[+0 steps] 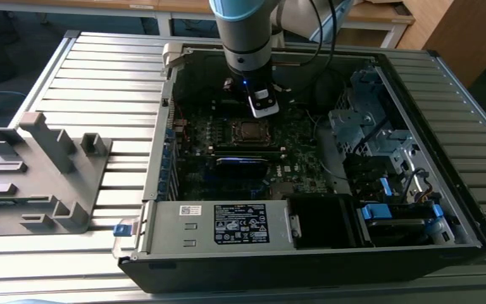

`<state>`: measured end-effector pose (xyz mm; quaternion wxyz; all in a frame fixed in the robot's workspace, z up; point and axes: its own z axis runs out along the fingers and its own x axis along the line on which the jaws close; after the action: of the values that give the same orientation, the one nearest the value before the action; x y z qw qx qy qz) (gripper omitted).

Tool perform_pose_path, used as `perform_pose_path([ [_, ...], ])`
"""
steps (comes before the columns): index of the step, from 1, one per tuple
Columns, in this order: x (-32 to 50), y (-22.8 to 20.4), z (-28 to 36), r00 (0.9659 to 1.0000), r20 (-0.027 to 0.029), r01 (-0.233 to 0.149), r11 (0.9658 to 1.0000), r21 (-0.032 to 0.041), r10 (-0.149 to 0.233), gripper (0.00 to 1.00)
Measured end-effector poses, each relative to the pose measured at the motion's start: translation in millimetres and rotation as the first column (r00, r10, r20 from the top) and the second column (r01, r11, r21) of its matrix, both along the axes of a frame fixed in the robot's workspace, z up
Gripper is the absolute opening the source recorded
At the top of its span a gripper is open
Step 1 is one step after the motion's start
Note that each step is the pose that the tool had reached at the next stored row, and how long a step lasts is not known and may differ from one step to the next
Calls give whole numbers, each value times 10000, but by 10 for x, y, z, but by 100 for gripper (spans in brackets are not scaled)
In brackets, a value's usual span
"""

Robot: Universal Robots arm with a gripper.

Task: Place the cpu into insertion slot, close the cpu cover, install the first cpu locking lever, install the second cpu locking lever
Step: 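Install the second cpu locking lever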

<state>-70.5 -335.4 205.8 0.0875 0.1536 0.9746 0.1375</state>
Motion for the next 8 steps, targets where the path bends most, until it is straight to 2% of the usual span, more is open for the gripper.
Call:
perform_pose_path([
  [3, 0, 0, 0, 10000, -1, 0, 10000, -6, 0, 10],
  [4, 1, 0, 1, 10000, -1, -1, 10000, -28, 1, 10],
  [5, 1, 0, 1, 10000, -6, 0, 10000, -88, 0, 10],
  [6, 1, 0, 1, 10000, -19, -1, 9998, -180, 0, 10],
  [8, 0, 0, 0, 10000, -58, -1, 9990, -437, -1, 10],
])
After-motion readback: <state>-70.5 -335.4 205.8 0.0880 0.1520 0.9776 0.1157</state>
